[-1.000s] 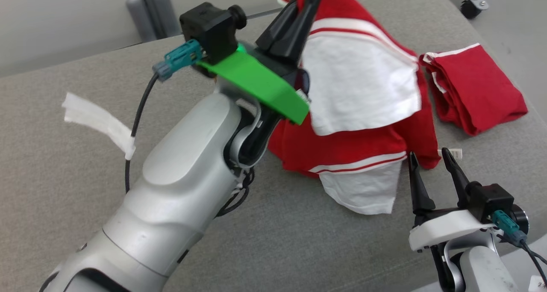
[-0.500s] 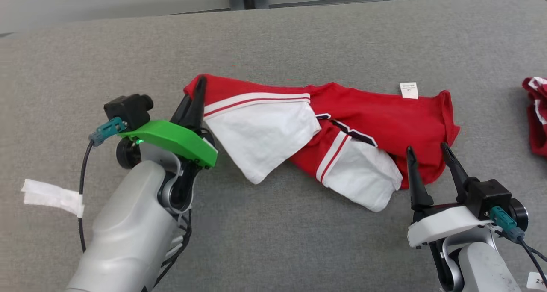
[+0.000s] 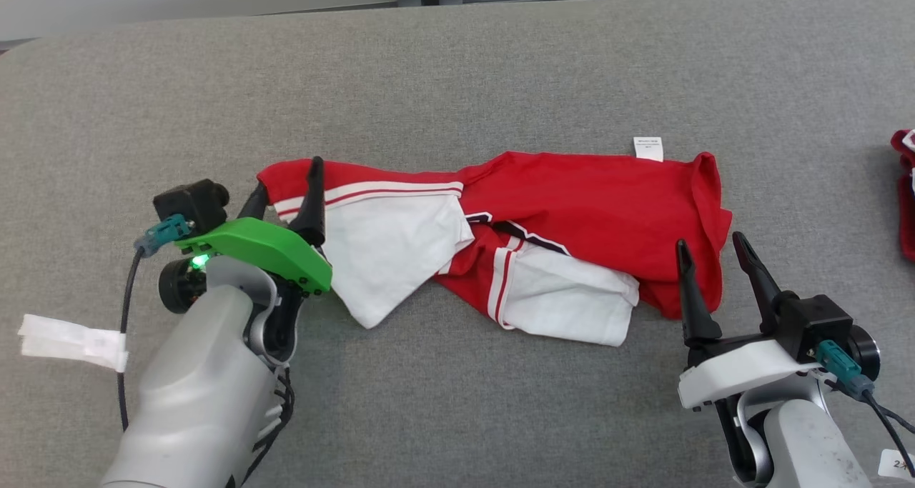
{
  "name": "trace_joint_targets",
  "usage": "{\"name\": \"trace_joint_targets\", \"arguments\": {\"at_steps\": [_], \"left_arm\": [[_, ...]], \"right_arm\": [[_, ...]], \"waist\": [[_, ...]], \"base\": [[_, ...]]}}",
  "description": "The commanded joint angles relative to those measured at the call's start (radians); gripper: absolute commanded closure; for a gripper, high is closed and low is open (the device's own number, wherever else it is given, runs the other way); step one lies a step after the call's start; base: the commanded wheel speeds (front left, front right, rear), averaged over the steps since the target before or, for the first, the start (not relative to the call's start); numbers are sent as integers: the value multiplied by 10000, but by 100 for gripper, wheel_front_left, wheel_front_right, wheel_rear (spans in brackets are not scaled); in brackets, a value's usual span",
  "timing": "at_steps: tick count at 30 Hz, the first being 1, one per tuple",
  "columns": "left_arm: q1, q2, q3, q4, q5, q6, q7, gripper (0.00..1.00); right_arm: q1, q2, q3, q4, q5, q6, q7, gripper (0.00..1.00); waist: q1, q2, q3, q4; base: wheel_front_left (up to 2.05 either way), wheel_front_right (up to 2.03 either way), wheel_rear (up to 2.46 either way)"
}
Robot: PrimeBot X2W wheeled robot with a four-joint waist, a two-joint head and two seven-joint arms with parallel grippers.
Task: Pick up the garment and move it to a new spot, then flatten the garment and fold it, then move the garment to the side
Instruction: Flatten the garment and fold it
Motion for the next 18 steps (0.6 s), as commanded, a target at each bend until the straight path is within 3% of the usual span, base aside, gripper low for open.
{"name": "trace_joint_targets", "arguments": {"at_steps": [1,10,18], "left_arm": [[-97,163,264,-89,172,39,-43,0],[1437,394,1482,-1558,1514,12,-40,0],[2762,656,189,-2442,3510,1,-40,0]], "right_arm": [[-16,-19,-30,-11,19,-19,-26,0],[258,-19,-290,-54,36,-19,-26,0],[349,-21,-272,-37,-14,-19,-26,0]], "waist": [[0,0,-29,-89],[0,0,-234,-107],[0,0,-433,61]], "base": [[0,0,0],[0,0,0],[0,0,0]]}}
